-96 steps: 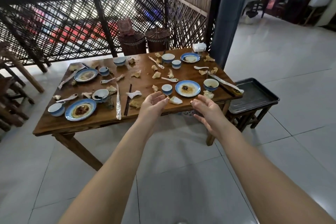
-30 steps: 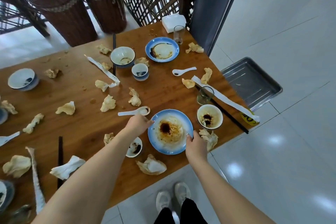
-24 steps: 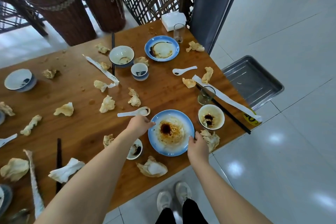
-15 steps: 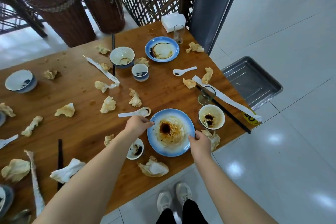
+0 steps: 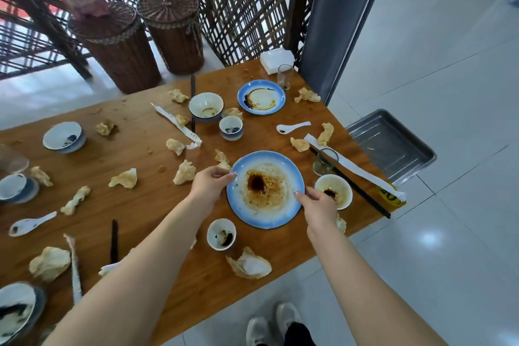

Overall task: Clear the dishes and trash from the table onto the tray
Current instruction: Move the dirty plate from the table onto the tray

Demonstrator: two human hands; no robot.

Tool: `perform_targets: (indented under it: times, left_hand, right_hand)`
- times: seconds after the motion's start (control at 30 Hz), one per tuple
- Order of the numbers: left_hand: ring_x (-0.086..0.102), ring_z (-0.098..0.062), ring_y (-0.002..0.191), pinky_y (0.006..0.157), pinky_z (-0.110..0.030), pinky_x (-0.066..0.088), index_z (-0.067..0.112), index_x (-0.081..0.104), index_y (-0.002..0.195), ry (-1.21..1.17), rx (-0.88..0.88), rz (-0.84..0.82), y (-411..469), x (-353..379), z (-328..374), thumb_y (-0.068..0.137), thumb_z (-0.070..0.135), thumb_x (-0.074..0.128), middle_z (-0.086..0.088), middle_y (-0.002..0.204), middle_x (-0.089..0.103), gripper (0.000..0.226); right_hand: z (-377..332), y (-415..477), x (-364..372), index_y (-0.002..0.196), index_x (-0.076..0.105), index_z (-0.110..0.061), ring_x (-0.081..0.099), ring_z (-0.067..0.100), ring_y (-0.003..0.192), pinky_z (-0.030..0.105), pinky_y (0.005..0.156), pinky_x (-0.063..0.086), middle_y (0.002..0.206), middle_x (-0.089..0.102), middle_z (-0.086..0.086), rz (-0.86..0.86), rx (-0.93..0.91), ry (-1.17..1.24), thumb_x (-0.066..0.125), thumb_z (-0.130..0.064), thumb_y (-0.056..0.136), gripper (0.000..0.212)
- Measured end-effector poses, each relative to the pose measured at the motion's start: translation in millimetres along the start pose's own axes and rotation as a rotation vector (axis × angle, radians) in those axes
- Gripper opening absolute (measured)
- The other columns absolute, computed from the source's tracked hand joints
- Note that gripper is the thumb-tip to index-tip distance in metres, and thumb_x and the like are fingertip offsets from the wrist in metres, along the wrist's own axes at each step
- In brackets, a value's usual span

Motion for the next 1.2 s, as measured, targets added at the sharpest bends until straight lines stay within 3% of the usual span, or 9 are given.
perform_targets:
  times: [0.13, 0.23, 0.33, 0.53, 0.63, 0.77, 0.83, 0.93, 1.2]
  left_hand:
    - [0.057, -0.017, 0.072, 0.056, -0.024, 0.048, 0.016, 0.062, 0.086, -0.077, 0.033, 0.045, -3.2, -7.8, 19.9, 0.086, 0.024, 0.07, -0.004, 0.083, 0.062, 0.011]
    - [0.065, -0.023, 0.083, 0.068, -0.032, 0.057, 0.012, 0.063, 0.094, -0.122, 0.028, 0.065, -0.3, -9.8, 36.2, 0.087, 0.021, 0.069, -0.009, 0.093, 0.065, 0.013]
    - [0.064, -0.022, 0.088, 0.072, -0.033, 0.056, 0.015, 0.063, 0.094, -0.081, 0.041, 0.098, 10.0, -13.2, 55.2, 0.087, 0.025, 0.069, -0.006, 0.096, 0.065, 0.014]
    - [0.056, -0.015, 0.075, 0.061, -0.024, 0.045, 0.013, 0.064, 0.096, -0.038, 0.113, 0.148, 47.0, -8.4, 100.9, 0.085, 0.026, 0.072, 0.003, 0.079, 0.058, 0.019]
    - [0.053, -0.013, 0.06, 0.045, -0.02, 0.044, 0.009, 0.063, 0.095, -0.024, 0.116, 0.183, 78.7, -1.0, 126.2, 0.086, 0.021, 0.071, -0.001, 0.076, 0.059, 0.017]
    - [0.054, -0.021, 0.069, 0.072, -0.038, 0.051, 0.007, 0.065, 0.103, 0.047, 0.083, 0.25, 126.4, 11.9, 148.6, 0.087, 0.027, 0.07, -0.004, 0.073, 0.058, 0.026]
    - [0.055, -0.018, 0.066, 0.066, -0.035, 0.051, 0.01, 0.064, 0.102, 0.119, 0.061, 0.287, 147.6, 16.5, 155.0, 0.089, 0.03, 0.067, -0.001, 0.073, 0.057, 0.024]
    - [0.049, -0.012, 0.061, 0.05, -0.027, 0.035, 0.014, 0.059, 0.1, 0.333, 0.051, 0.279, 177.3, 25.2, 163.3, 0.093, 0.033, 0.06, -0.004, 0.086, 0.061, 0.02]
    - [0.049, -0.017, 0.074, 0.06, -0.028, 0.035, 0.013, 0.055, 0.089, 0.611, 0.068, 0.217, 240.2, 42.1, 184.3, 0.091, 0.029, 0.063, 0.0, 0.083, 0.054, 0.018]
  right_hand:
    - [-21.3, 5.4, 4.1, 0.127, 0.06, -0.009, 0.053, 0.027, 0.119, 0.039, 0.101, 0.043, 0.125, 0.062, 0.007, 0.01, -0.025, -0.002, 0.067, -0.014, 0.089, 0.039]
    - [-42.3, 13.5, 4.6, 0.121, 0.063, -0.008, 0.056, 0.027, 0.116, 0.041, 0.1, 0.045, 0.12, 0.063, 0.007, 0.012, -0.059, 0.024, 0.069, -0.012, 0.087, 0.035]
    - [-66.8, 28.6, 9.6, 0.117, 0.065, -0.005, 0.057, 0.026, 0.112, 0.039, 0.1, 0.047, 0.117, 0.064, 0.008, 0.012, -0.098, 0.058, 0.072, -0.01, 0.084, 0.034]
    - [-114.8, 79.7, 28.3, 0.112, 0.066, -0.005, 0.059, 0.023, 0.105, 0.038, 0.097, 0.049, 0.116, 0.065, 0.008, -0.016, -0.17, 0.013, 0.073, -0.012, 0.083, 0.031]
    - [-144.6, 118.2, 40.4, 0.111, 0.067, -0.007, 0.061, 0.021, 0.098, 0.031, 0.08, 0.055, 0.111, 0.065, 0.006, -0.042, -0.191, -0.034, 0.073, -0.014, 0.084, 0.029]
    - [-178.4, 172.9, 63.5, 0.109, 0.068, -0.009, 0.063, 0.021, 0.093, 0.027, 0.072, 0.055, 0.108, 0.066, 0.005, -0.1, -0.184, -0.114, 0.073, -0.014, 0.084, 0.027]
    - [-190.6, 194.2, 75.0, 0.11, 0.068, -0.009, 0.061, 0.02, 0.096, 0.027, 0.078, 0.054, 0.108, 0.065, 0.002, -0.11, -0.188, -0.158, 0.072, -0.015, 0.084, 0.026]
    - [-199.6, 224.9, 90.5, 0.112, 0.067, -0.009, 0.058, 0.02, 0.103, 0.032, 0.09, 0.051, 0.112, 0.063, 0.002, -0.118, -0.199, -0.215, 0.073, -0.017, 0.084, 0.03]
    - [-201.3, 282.9, 120.3, 0.115, 0.066, -0.01, 0.058, 0.021, 0.099, 0.029, 0.081, 0.049, 0.115, 0.065, 0.007, -0.043, -0.192, -0.318, 0.07, -0.019, 0.086, 0.031]
Point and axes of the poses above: each hand's wrist, its own y-axis towards the middle knuckle, its own x-axis out of the palm, z = x × y, the point moved 6 cm from there along y, towards the middle knuckle
